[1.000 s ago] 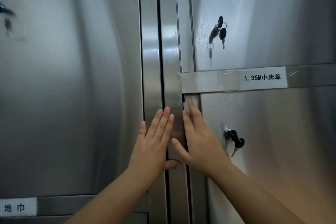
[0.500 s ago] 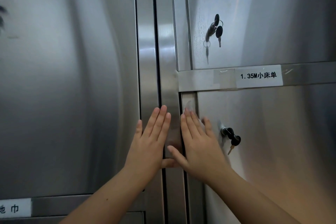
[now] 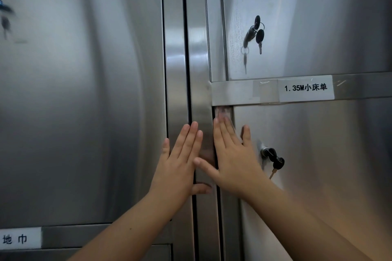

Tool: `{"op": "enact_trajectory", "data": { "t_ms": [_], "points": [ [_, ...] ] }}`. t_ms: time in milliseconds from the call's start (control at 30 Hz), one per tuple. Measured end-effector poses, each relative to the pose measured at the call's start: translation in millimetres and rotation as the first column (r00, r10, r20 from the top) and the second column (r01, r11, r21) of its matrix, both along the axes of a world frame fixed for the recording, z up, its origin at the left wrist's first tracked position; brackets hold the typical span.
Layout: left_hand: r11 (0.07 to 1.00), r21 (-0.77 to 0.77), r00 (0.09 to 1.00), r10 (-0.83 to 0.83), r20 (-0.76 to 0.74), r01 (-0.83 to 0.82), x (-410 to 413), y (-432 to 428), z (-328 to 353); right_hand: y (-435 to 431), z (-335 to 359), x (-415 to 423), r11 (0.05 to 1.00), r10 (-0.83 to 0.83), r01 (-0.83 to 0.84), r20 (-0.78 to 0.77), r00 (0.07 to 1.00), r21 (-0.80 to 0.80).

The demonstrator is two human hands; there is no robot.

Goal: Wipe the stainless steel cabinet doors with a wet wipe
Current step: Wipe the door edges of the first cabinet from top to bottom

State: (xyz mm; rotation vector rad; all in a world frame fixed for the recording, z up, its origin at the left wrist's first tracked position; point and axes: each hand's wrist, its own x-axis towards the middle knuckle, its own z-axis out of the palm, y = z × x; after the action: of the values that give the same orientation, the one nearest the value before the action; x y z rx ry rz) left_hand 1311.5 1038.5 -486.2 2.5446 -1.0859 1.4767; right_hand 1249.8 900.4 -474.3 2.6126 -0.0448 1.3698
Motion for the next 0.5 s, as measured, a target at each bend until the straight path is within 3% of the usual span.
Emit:
{"op": "enact_trajectory", "data": {
  "t_ms": [67, 267, 500],
  "points": [
    [1.000, -0.013, 0.998, -0.021, 0.065, 0.022, -2.3, -0.2, 1.4, 0.7, -10.9, -2.3, 1.000, 0.012, -0.012, -0.015, 1.000, 0.009],
    [0.997, 0.036, 0.998, 0.068, -0.006, -0.067, 2.4, -1.4, -0.4, 2.0, 12.0, -1.3, 0.999, -0.041, 0.041, -0.017, 0.999, 0.004],
    [1.000, 0.014, 1.000, 0.027, 0.007, -0.027, 0.5, -0.2, -0.6, 1.6, 0.7, -5.6, 1.000, -0.015, 0.016, -0.038, 0.999, 0.011]
  ]
}}
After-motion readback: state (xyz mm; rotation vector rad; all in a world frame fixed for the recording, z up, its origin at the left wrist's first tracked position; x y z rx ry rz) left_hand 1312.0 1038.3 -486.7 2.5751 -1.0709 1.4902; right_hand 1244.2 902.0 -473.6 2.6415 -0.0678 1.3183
